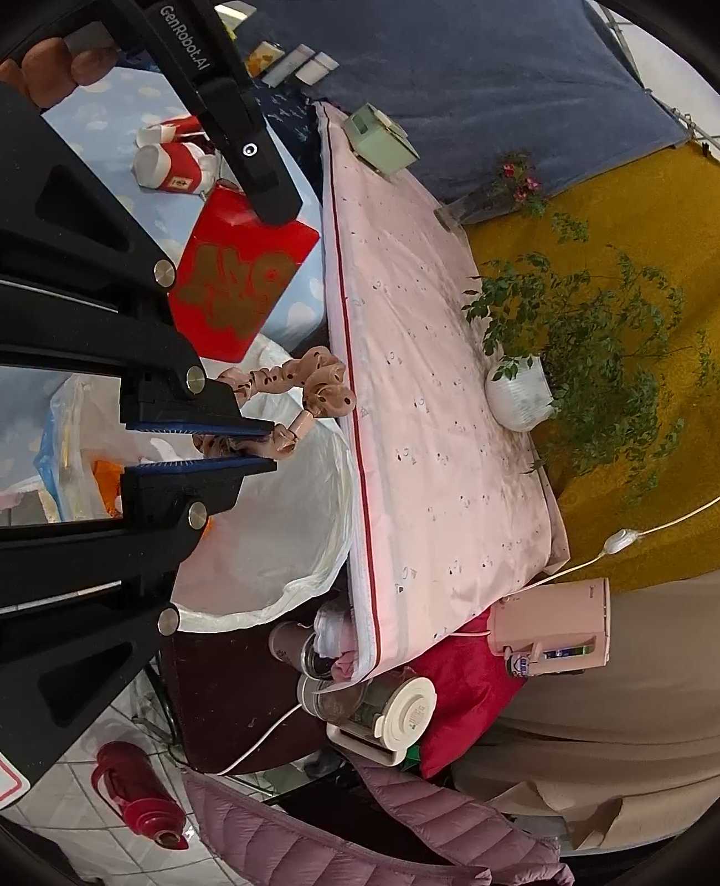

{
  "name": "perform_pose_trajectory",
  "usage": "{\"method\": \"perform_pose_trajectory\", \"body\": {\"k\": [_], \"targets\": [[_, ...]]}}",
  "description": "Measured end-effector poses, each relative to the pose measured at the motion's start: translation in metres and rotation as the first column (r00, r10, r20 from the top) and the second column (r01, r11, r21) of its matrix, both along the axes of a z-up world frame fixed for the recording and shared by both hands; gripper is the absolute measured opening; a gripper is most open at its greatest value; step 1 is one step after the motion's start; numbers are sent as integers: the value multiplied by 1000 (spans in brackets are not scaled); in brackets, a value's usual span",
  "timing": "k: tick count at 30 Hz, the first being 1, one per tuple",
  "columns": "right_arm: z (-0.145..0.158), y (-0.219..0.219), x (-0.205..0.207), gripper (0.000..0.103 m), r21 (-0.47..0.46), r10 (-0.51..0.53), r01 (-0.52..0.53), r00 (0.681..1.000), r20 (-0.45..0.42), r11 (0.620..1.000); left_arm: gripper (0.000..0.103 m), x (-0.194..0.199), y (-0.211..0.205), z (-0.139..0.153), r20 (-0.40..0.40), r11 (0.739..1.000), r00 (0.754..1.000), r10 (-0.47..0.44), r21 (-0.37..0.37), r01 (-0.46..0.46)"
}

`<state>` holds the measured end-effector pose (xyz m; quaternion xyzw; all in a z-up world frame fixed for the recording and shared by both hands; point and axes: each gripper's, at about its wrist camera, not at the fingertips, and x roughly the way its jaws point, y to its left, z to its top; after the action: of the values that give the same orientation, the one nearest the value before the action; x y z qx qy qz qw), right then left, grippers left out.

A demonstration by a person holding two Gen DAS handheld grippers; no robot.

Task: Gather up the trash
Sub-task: 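Open both grippers over the bin to drop envelope and scrunchie, then move both grippers back to the red-and-white paper cups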

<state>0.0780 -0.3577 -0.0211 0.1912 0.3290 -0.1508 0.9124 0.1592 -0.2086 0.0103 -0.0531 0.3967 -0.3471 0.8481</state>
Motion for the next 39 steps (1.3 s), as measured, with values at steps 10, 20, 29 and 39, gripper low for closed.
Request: {"method": "perform_pose_trajectory", "body": {"k": [10,20,29,39], "targets": [[-5,2,-1,38,17,-7,8,1000,-9,1000,56,8,16,-16,14,990,993,114,79,-115],[7,60,8,48,3,95,-95,995,4,995,65,14,85,-28,25,952,964,266,148,-267],[4,132,26,55,10,224,-224,974,-5,974,78,19,163,-43,14,896,914,406,191,-401],[-19,202,56,68,36,347,-345,936,-54,938,84,36,251,-69,-36,821,836,548,217,-528]]}}
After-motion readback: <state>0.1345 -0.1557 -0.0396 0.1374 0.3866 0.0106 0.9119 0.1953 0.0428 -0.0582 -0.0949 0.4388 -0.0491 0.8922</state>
